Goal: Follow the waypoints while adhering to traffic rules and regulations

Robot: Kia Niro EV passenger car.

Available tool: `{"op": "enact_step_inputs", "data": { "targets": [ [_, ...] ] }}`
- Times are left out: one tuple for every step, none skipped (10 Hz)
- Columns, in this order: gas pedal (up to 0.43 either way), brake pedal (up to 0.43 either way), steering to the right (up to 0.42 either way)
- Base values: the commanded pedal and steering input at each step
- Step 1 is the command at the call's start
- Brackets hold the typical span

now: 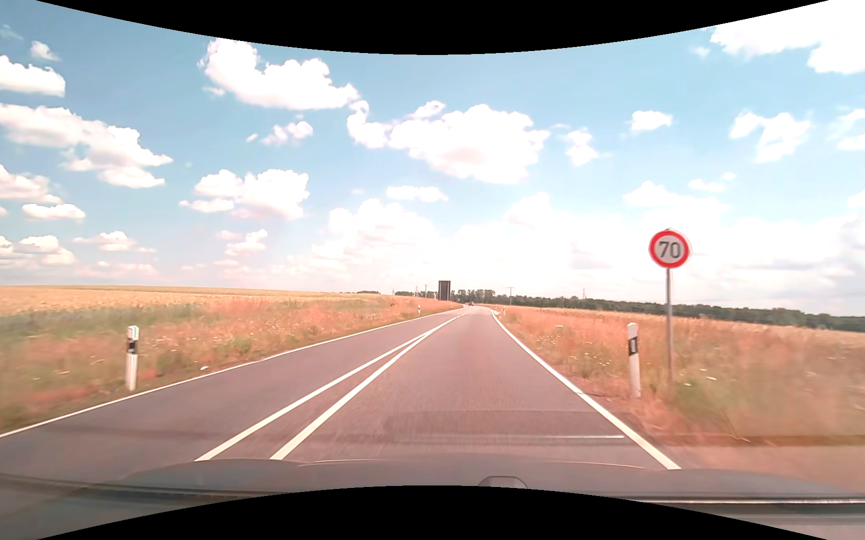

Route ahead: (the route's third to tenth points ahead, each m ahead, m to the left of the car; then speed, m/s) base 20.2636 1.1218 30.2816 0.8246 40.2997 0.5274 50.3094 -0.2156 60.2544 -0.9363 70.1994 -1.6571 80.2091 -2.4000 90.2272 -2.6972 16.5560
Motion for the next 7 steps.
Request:
{"op": "enact_step_inputs", "data": {
  "targets": [
    [0.197, 0.0, 0.013],
    [0.197, 0.0, 0.013],
    [0.197, 0.0, 0.013],
    [0.197, 0.0, 0.013],
    [0.197, 0.0, 0.012],
    [0.197, 0.0, 0.009],
    [0.197, 0.0, 0.008]
  ]
}}
